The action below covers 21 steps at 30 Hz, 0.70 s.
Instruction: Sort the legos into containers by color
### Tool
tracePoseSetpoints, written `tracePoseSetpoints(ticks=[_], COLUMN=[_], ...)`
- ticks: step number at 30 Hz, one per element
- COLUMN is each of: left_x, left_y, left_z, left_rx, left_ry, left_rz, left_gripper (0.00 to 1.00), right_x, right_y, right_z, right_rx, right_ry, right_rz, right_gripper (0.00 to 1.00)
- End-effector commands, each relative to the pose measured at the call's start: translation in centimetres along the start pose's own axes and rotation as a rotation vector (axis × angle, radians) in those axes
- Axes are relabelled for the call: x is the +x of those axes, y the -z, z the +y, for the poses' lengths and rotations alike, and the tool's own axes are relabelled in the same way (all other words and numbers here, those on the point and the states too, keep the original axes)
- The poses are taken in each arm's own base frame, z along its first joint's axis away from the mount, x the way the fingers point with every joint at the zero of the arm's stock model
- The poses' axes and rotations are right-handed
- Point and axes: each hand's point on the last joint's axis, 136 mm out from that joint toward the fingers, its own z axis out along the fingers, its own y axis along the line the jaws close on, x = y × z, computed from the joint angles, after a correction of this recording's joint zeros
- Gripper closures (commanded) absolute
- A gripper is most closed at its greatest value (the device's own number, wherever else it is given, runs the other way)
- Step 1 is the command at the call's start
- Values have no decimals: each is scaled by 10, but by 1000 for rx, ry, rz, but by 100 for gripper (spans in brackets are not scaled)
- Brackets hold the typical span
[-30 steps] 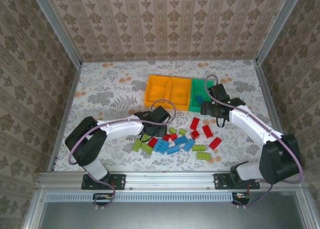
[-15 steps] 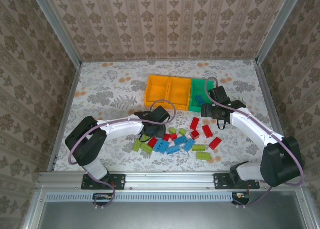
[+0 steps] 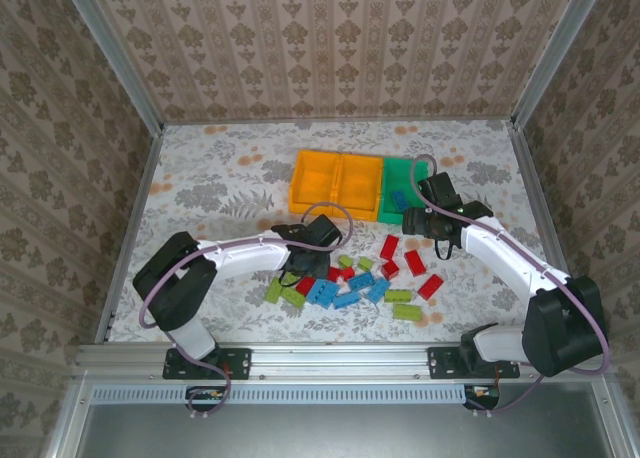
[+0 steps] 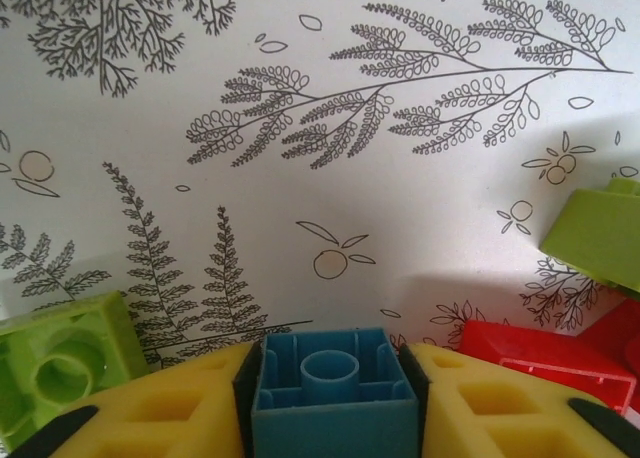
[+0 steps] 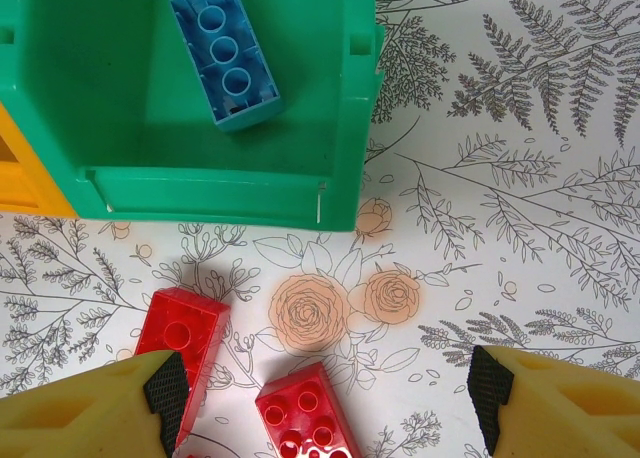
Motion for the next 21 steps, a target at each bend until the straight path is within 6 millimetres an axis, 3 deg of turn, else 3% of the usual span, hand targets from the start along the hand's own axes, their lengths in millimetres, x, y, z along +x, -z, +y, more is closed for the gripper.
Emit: tracePoseSetpoints(ticks=[1,7,12,17,21], left_x=[-1,-19,-70,-142,-184], left_y=[-1,12,44,84,91], left_z=[-1,2,-8,-56,-108], left_rx=[-22,-39,-2,109,219], left_ry=[-3,-26,-74,-227,-346], left_rz=[7,-55,-167,-328,-377], left_gripper=[63,71,73,73,73], right_x=[-2,3,14,26,33], right_y=[5,2,-1,1,3], right_z=[0,0,5,-2,-4], right_rx=[-13,-16,-51,-55,-68], right_ry=[12,13,20,-14,-50], right_rz=[-21,-15,-9,-33,-40], right_gripper=[23,23,23,23,23])
